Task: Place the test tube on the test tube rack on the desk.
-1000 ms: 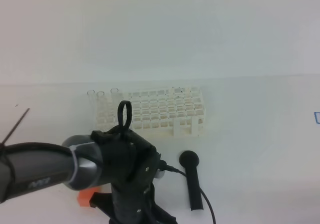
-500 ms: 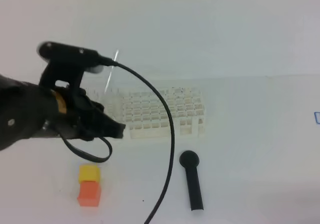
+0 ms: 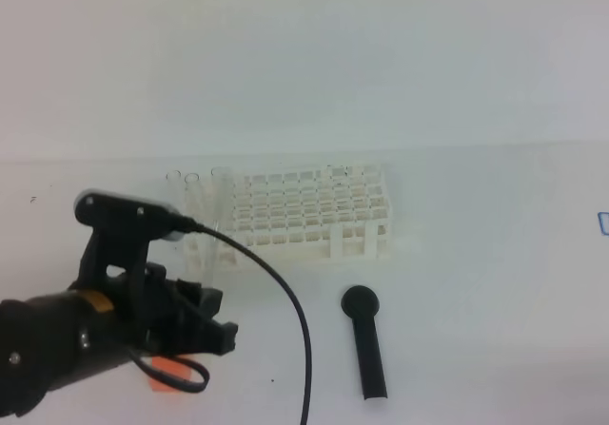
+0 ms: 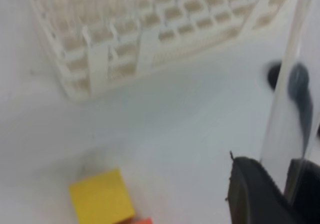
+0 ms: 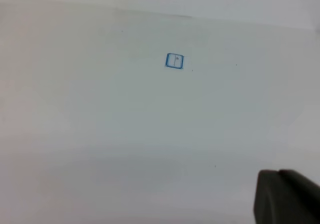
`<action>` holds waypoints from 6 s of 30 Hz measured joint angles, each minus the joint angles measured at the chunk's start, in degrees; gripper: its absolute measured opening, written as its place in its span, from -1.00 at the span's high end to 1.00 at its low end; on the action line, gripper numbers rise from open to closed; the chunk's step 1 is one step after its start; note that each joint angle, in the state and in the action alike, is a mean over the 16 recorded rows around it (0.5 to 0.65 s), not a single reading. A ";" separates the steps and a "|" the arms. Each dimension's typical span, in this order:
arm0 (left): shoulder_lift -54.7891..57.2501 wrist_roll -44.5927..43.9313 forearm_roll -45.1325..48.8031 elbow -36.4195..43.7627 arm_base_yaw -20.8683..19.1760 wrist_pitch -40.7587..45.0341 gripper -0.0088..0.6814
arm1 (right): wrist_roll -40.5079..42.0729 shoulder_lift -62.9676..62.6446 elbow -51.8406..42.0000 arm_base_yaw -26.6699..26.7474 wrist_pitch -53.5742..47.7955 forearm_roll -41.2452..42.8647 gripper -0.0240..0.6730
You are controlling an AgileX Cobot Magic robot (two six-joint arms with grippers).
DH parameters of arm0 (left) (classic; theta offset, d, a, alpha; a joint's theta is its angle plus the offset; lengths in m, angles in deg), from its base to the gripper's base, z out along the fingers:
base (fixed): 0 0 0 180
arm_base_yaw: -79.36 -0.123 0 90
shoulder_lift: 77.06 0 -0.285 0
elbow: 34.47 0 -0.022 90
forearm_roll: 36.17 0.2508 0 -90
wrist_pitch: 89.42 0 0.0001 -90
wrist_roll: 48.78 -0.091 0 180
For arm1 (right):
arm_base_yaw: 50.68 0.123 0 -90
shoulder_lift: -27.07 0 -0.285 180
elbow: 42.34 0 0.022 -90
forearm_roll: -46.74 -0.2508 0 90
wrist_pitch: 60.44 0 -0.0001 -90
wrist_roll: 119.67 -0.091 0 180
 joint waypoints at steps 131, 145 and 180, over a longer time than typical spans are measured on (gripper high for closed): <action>10.05 -112.37 -80.20 14.74 -17.38 58.04 0.65 | 99.86 75.94 43.76 25.90 -33.15 -98.75 -0.42; 10.05 -113.67 -79.79 14.73 -17.38 58.16 0.65 | 99.65 83.14 50.68 33.88 -33.44 -98.83 -0.50; 10.05 -113.64 -81.03 14.76 -17.38 58.68 0.65 | 103.32 89.77 57.04 37.32 -31.49 -98.84 -0.25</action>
